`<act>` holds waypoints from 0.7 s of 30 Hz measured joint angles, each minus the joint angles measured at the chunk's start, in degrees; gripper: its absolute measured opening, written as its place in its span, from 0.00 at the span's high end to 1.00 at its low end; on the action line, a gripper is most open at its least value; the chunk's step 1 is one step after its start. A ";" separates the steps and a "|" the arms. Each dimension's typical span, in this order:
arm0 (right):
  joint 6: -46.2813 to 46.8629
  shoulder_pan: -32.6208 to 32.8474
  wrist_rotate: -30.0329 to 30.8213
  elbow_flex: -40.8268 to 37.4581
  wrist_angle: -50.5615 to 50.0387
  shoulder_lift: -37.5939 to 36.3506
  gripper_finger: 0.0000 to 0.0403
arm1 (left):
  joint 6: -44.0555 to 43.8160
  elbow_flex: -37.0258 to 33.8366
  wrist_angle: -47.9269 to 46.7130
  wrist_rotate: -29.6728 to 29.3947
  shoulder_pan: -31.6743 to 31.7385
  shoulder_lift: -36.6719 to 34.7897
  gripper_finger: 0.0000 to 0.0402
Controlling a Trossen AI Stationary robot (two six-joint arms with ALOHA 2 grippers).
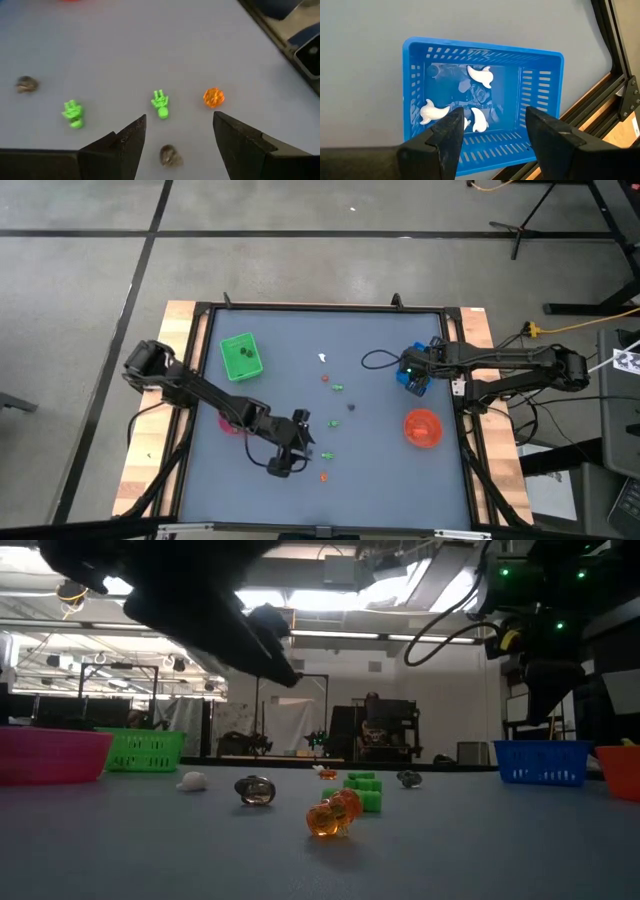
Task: Sort Halloween decoration
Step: Put the small black skull toy into the green basket
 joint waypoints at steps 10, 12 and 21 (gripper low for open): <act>0.00 0.00 0.00 0.00 0.01 0.00 0.48 | -2.02 0.00 2.50 2.53 1.54 1.79 0.47; 0.00 0.00 0.00 0.00 0.01 0.00 0.48 | -1.98 0.00 2.33 2.09 1.52 1.79 0.47; 0.00 0.00 0.00 0.00 0.01 0.00 0.48 | -2.04 0.00 -5.02 -1.62 1.41 1.79 0.47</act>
